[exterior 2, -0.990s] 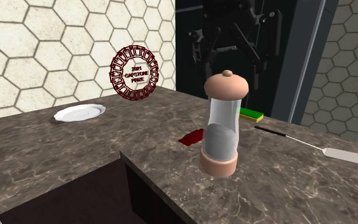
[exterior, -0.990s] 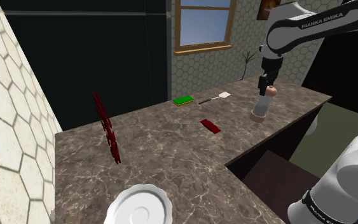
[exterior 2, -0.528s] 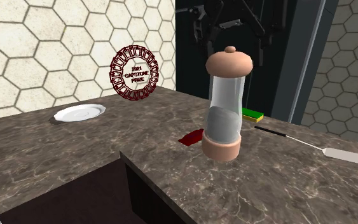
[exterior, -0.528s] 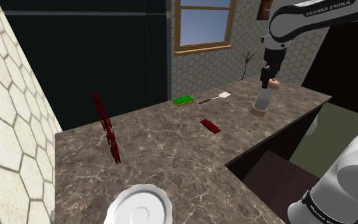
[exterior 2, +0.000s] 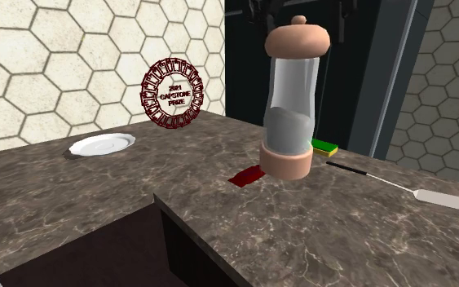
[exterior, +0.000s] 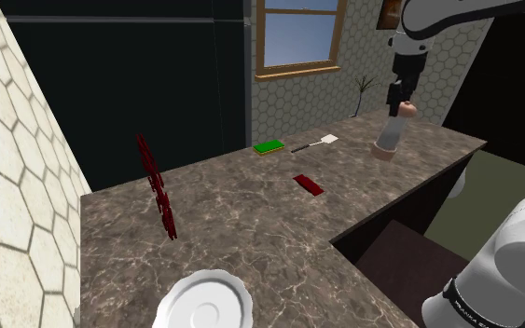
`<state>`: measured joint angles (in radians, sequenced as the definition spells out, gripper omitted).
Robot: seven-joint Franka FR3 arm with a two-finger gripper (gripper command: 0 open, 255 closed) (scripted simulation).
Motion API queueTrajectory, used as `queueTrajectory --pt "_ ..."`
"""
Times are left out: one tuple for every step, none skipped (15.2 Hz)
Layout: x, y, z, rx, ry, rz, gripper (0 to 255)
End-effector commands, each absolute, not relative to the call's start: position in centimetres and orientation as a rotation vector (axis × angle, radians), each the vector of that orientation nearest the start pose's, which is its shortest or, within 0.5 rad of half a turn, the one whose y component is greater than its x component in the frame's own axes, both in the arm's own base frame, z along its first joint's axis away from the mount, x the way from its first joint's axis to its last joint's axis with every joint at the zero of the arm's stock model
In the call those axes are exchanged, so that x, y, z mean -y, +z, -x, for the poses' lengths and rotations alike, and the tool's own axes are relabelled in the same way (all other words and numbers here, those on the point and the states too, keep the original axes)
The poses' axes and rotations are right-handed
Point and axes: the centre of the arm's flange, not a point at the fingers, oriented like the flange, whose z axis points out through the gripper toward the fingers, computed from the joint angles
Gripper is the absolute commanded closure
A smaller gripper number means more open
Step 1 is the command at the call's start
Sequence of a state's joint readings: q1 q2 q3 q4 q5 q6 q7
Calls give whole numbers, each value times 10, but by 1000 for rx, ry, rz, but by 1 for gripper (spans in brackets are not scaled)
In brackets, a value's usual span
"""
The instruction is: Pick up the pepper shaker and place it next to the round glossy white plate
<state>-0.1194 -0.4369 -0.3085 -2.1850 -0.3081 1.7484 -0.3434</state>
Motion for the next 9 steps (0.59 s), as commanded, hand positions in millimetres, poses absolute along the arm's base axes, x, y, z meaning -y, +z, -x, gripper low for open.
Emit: queueTrajectory --pt "218 562 -371 2 126 3296 255" --pt "218 568 -371 2 126 3296 255" --pt "218 573 -371 2 126 3296 255" --pt "218 578 -371 2 126 3296 255" --pt "218 583 -371 2 126 3296 255" --pt "218 589 -371 2 126 3296 255" --pt "218 594 -371 2 126 3296 255" --pt "218 599 -371 2 126 3296 255" --pt "218 604 -371 2 126 3296 255"
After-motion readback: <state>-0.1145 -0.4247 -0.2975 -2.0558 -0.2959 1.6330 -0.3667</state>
